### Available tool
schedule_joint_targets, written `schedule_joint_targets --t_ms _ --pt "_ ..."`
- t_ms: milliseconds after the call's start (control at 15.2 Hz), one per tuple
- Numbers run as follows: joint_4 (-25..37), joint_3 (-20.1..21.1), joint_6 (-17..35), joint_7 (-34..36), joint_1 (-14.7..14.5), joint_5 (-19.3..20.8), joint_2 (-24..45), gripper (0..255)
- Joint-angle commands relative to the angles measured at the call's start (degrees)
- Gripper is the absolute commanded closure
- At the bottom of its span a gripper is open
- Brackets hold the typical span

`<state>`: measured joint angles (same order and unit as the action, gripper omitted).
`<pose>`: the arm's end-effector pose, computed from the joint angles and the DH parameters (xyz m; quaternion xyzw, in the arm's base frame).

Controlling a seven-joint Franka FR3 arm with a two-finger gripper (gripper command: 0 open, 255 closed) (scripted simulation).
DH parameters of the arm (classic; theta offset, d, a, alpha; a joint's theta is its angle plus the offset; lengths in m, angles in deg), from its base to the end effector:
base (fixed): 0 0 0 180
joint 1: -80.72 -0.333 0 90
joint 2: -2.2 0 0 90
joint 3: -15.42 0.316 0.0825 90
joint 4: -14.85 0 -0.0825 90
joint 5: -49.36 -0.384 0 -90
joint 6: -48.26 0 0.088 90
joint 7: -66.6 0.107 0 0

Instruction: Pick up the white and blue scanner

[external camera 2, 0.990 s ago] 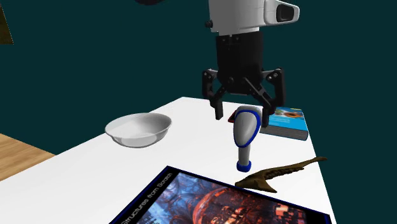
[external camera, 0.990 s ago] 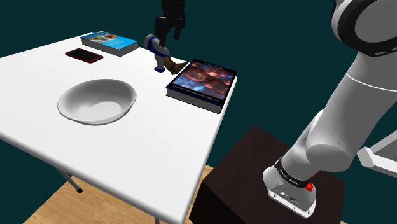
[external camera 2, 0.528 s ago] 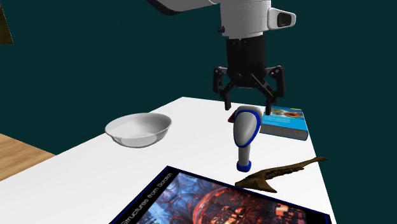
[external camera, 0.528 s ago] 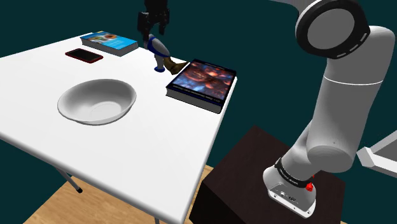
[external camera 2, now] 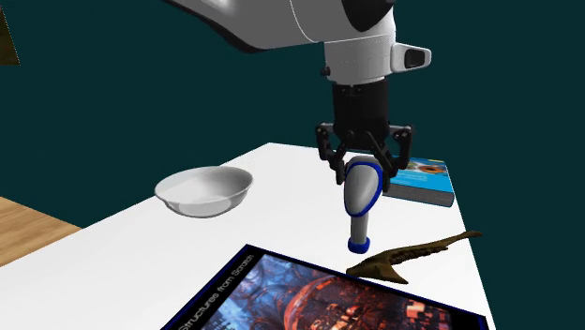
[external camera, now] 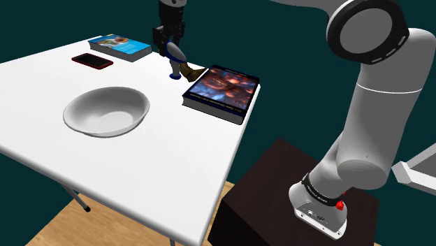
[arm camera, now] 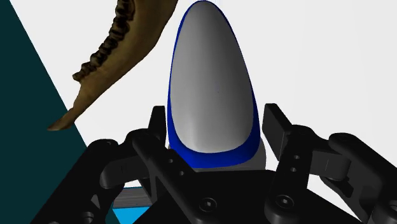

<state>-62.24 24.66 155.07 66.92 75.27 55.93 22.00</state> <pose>0.6645 0.1462 0.5505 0.9872 0.1291 0.0916 0.0176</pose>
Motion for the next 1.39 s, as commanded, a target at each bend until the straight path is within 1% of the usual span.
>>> schedule_joint_targets --t_ms 0,528,924,1320 --pt "-0.2 0.0 0.1 0.0 0.0 0.0 0.0 255" --pt "-0.2 0.0 0.2 0.1 0.0 0.0 0.0 255" --pt "6.0 0.1 -5.0 -0.2 -0.4 0.1 1.0 255" --pt "13.7 0.1 -10.7 -0.5 -0.9 0.4 3.0 255"
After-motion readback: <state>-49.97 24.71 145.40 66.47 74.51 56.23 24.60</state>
